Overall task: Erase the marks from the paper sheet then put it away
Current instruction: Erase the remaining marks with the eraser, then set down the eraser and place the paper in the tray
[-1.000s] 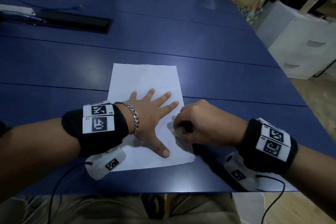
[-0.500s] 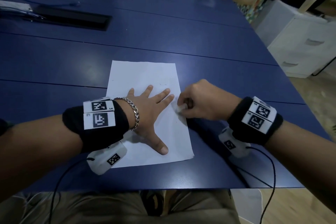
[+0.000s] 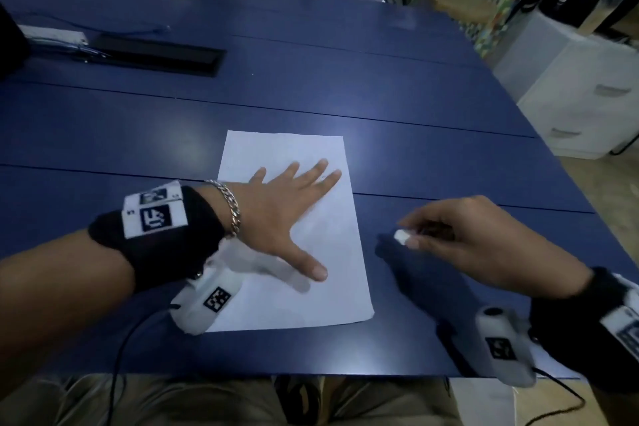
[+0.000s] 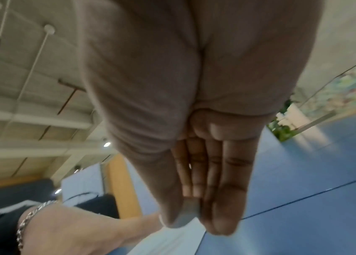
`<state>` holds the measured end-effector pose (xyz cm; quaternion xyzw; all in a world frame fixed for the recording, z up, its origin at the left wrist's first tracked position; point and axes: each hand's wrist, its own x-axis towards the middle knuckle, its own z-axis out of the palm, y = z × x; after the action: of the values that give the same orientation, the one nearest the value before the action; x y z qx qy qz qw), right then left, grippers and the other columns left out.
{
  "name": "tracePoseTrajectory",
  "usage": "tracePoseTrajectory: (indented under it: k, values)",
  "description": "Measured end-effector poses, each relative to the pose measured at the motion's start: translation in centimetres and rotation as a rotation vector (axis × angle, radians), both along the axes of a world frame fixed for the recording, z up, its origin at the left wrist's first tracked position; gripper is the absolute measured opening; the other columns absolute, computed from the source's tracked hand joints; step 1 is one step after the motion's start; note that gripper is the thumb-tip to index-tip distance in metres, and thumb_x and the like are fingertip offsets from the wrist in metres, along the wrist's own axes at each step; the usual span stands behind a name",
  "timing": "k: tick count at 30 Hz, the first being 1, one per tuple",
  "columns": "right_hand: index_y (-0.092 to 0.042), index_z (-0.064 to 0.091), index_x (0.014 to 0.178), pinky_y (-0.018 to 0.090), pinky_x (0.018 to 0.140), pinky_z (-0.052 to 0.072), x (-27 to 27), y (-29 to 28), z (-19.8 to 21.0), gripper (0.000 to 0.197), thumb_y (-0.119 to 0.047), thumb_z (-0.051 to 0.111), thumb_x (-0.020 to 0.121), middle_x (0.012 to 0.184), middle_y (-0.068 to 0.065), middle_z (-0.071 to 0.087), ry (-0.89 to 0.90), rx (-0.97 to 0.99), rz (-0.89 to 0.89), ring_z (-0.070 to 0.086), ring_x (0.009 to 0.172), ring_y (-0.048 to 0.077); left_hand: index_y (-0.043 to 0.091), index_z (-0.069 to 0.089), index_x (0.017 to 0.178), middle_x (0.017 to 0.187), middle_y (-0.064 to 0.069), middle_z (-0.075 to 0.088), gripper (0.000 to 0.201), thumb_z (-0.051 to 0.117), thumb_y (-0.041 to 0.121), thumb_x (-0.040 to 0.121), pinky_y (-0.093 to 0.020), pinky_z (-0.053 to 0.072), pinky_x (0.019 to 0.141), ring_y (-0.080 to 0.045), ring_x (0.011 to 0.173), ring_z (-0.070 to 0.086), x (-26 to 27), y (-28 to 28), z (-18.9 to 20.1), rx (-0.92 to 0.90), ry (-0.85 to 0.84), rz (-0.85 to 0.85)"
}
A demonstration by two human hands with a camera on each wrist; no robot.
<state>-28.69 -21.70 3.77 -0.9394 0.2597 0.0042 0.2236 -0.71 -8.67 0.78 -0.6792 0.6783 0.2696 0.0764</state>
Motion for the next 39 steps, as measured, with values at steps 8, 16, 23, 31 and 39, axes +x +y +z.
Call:
tracePoseTrajectory:
  k: [8,16,23,31,39]
  values:
    - [-0.049,0.065,0.092,0.021,0.071,0.051,-4.6,2.2,-2.2,0.008,-0.054,0.069,0.087,0.101,-0.024,0.061,0.088,0.038,-0.15,0.06,0.093,-0.005,0.019,0.066,0.133,0.119,0.0,0.069,0.048,0.071,0.048,0.096,-0.028,0.046,0.09,-0.018,0.105,0.066,10.8,-2.5,5.9,-0.674,0.097,0.479]
    - [-0.043,0.057,0.114,0.02,0.073,0.046,-3.6,3.6,-3.6,0.023,-0.042,0.068,0.094,0.103,-0.022,0.046,0.282,-0.129,-0.188,0.053,0.087,0.003,0.014,0.067,0.13,0.125,-0.004,0.069,0.041,0.069,0.039,0.098,-0.027,0.044,0.095,-0.025,0.113,0.064,10.1,-5.4,0.6,-0.474,-0.069,0.426]
    - [-0.048,0.051,0.14,0.018,0.108,0.041,0.0,12.0,-3.3,0.052,-0.064,0.051,0.091,0.142,-0.037,0.038,0.084,0.046,0.213,0.038,0.131,-0.01,0.012,0.062,0.137,0.135,-0.012,0.061,0.044,0.068,0.028,0.097,-0.033,0.042,0.101,-0.032,0.125,0.057,9.9,-7.6,-1.5,-0.401,-0.104,0.403]
    - [-0.047,0.016,0.16,0.032,0.111,0.045,2.0,14.5,-5.6,0.076,-0.065,0.029,0.087,0.162,-0.034,0.01,0.113,0.04,0.313,0.023,0.142,-0.003,0.017,0.064,0.128,0.128,-0.01,0.059,0.041,0.073,0.029,0.09,-0.035,0.047,0.096,-0.03,0.119,0.058,10.5,-9.3,-2.1,-0.368,-0.156,0.422]
    - [-0.053,0.027,0.145,0.037,0.088,0.057,1.1,15.6,-5.5,0.05,-0.041,0.044,0.1,0.138,-0.026,0.037,0.038,-0.001,0.179,0.05,0.116,0.003,0.026,0.066,0.119,0.11,0.003,0.061,0.046,0.086,0.036,0.078,-0.032,0.049,0.085,-0.023,0.1,0.06,10.9,-8.6,-1.4,-0.256,-0.124,0.419]
